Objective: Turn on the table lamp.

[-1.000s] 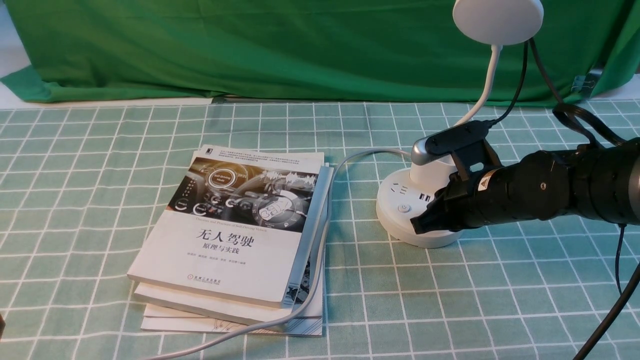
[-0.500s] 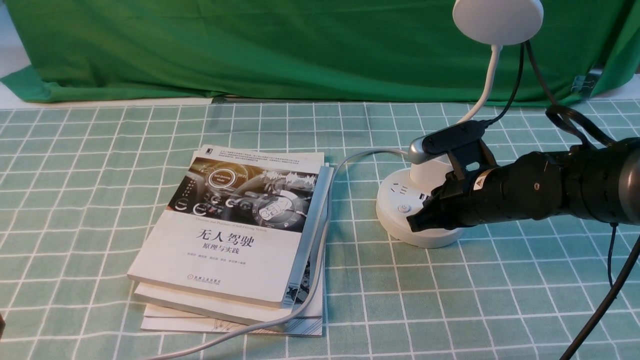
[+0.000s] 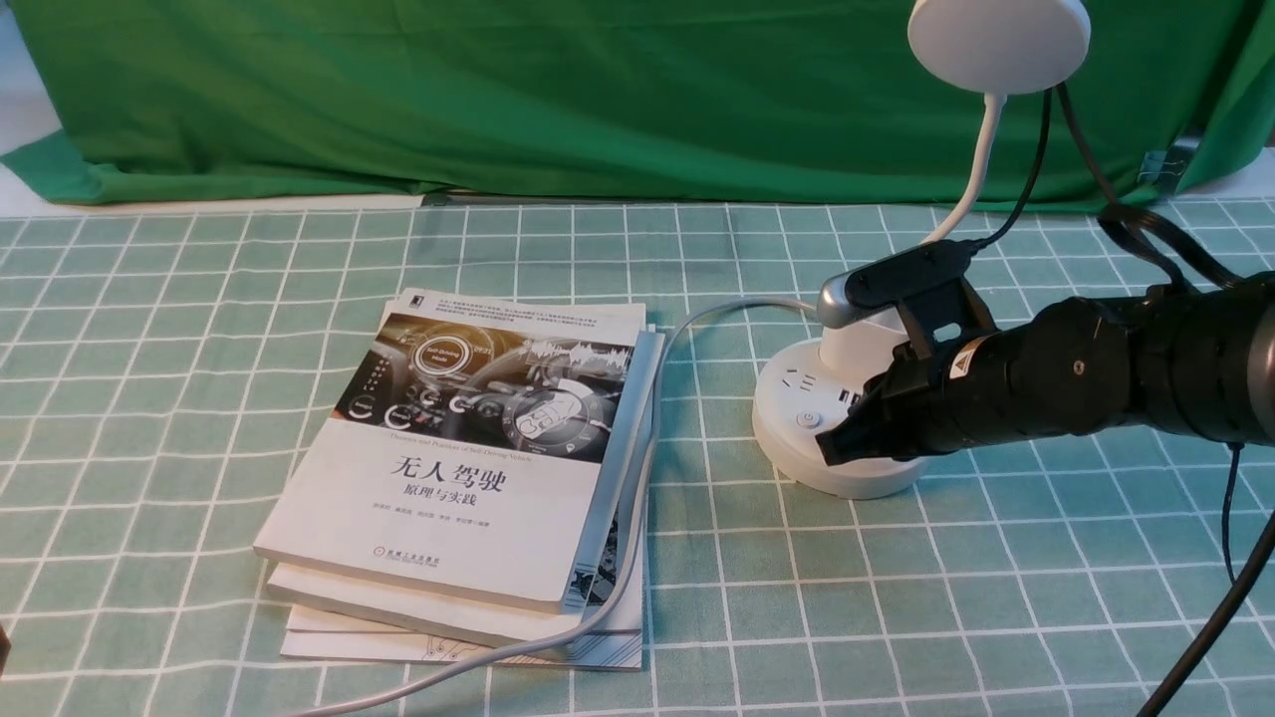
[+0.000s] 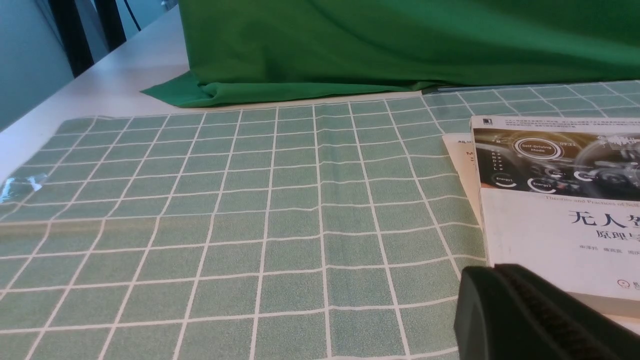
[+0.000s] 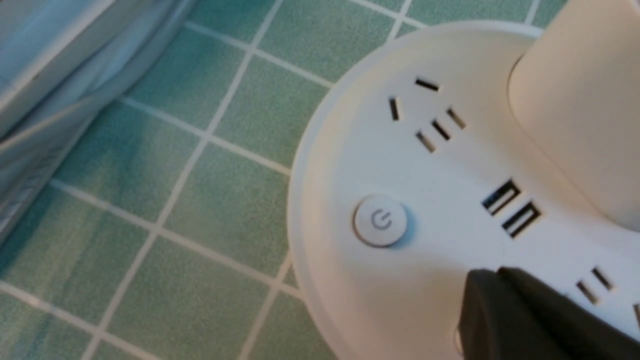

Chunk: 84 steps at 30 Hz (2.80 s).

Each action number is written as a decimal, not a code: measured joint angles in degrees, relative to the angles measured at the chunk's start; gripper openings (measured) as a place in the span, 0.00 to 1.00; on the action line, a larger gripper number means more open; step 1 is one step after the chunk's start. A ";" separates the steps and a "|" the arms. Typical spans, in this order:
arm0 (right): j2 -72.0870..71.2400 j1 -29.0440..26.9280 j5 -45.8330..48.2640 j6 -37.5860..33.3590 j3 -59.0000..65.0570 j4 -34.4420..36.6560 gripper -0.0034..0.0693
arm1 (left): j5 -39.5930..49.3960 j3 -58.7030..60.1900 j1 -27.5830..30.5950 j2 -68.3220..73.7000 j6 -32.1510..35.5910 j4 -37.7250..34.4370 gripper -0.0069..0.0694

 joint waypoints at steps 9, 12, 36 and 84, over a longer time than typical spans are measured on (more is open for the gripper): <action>-0.33 0.00 0.92 -0.11 0.00 0.00 0.09 | 0.00 0.00 0.00 0.00 0.00 0.00 0.12; -0.33 0.00 1.07 -0.11 0.00 0.00 0.09 | 0.00 0.00 0.00 0.00 0.00 0.00 0.12; 0.58 -0.23 2.17 0.15 -0.44 -0.19 0.09 | 0.00 0.00 0.00 0.00 0.00 0.00 0.12; -101.02 -21.49 -11.74 13.64 59.58 -14.03 0.18 | 0.00 0.00 0.00 0.00 0.00 0.00 0.12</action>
